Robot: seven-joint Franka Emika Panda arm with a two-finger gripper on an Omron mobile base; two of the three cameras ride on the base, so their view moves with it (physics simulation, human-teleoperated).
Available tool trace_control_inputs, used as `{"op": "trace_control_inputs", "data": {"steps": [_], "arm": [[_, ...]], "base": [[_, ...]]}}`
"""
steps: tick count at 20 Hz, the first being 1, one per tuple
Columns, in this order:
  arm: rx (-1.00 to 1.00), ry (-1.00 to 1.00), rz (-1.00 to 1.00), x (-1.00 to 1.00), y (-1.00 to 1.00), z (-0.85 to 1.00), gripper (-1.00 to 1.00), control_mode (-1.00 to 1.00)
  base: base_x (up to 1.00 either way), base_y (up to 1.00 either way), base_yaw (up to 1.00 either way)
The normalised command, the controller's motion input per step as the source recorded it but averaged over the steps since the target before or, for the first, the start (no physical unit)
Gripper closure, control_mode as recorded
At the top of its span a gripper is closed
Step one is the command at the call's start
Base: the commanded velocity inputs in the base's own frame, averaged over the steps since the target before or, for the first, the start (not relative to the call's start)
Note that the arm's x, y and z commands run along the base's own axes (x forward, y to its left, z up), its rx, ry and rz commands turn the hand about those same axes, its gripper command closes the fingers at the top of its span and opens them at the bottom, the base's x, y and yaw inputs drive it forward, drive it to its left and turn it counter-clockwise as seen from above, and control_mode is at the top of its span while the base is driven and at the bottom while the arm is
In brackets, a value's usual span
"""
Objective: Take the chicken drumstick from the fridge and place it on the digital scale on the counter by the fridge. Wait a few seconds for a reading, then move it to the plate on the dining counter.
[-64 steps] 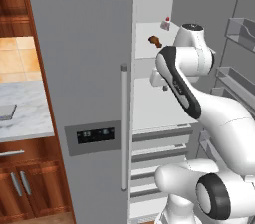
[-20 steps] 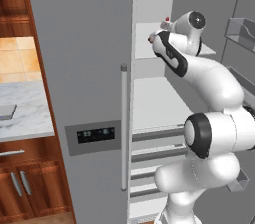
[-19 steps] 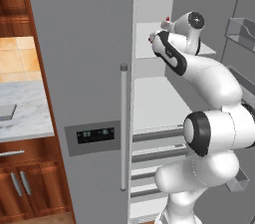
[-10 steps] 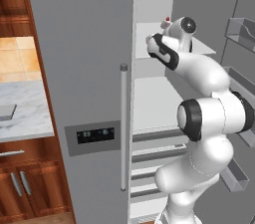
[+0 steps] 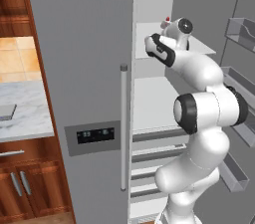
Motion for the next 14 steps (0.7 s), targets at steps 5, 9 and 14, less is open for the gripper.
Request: {"op": "trace_control_inputs", "data": {"steps": [5,9,14], "arm": [[0.0,0.08,0.0,0.26,0.01,-0.36,1.0,-1.0],[0.0,0.04,0.0,0.07,0.0,-0.39,1.0,-1.0],[0.02,0.0,0.0,0.0,0.0,-0.44,1.0,-1.0]], "base": [[0.0,0.0,0.0],[0.0,0.0,0.0],[0.0,0.0,0.0]]}}
